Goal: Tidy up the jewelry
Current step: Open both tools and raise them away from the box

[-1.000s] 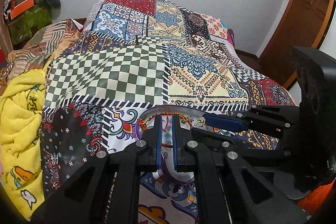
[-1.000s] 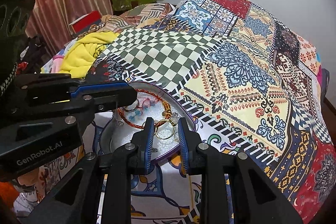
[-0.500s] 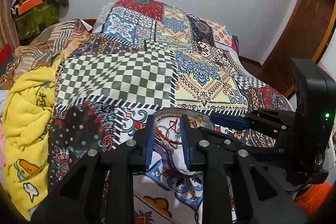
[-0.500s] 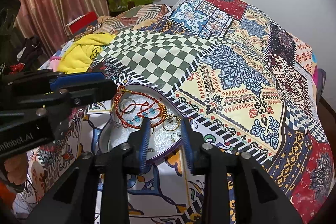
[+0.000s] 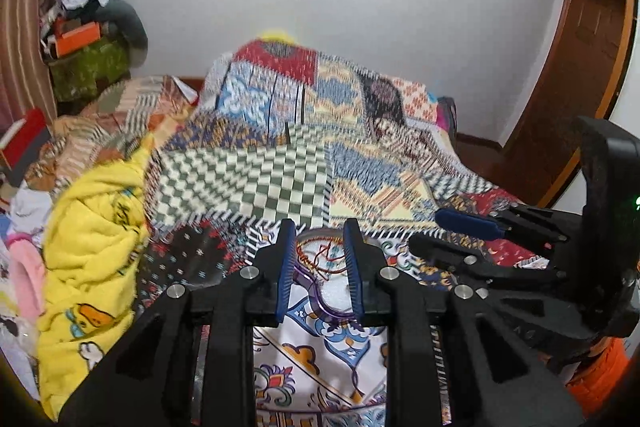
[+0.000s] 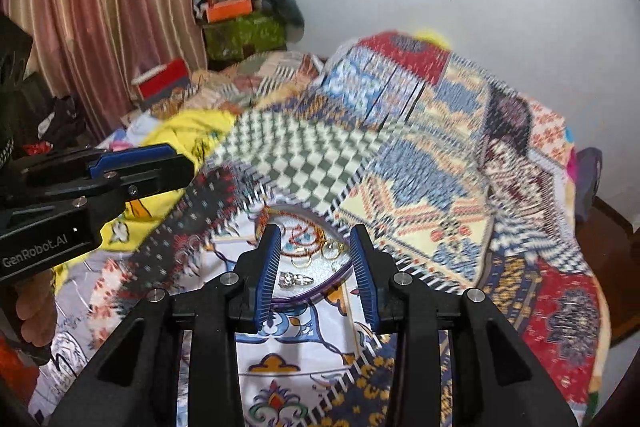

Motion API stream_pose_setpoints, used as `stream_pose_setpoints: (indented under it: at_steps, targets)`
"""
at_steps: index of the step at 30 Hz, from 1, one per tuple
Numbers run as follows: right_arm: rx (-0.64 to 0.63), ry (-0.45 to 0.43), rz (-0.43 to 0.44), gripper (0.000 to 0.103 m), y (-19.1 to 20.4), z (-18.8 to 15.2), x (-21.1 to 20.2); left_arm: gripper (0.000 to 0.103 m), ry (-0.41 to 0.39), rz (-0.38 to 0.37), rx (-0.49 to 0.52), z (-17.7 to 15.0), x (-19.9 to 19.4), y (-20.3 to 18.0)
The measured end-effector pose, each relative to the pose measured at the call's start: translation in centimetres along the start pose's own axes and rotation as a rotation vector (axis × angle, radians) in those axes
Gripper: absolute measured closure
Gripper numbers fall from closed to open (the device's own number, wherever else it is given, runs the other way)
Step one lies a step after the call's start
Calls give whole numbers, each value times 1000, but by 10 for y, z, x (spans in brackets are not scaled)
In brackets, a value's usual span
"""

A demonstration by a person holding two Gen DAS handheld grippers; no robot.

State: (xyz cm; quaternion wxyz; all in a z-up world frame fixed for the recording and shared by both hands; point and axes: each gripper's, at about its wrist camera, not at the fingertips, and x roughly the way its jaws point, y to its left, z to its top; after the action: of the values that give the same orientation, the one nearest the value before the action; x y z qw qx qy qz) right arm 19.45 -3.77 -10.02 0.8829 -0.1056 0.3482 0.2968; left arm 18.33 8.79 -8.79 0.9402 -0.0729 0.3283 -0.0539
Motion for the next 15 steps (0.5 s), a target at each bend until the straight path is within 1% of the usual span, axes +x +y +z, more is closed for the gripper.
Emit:
stream_pose_setpoints:
  at_steps: [4, 7, 9, 12, 14, 15]
  targets:
    - [23, -92, -18, 71, 4, 7, -50, 79, -88, 13, 26, 6, -47, -15]
    - [43, -184, -33, 71, 10, 10, -95, 69, -196, 48, 56, 8, -93, -31]
    - [49, -249, -46, 70, 15, 10, -124, 68, -270, 65, 75, 6, -122, -41]
    - [54, -342, -56, 70, 25, 6, -162, 65, -359, 87, 94, 0, -158, -55]
    - [53, -394, -67, 70, 34, 4, -181, 59, -405, 98, 99, -5, -176, -60]
    - [54, -420, -73, 69, 37, 2, -189, 58, -431, 105, 101, -8, -186, -63]
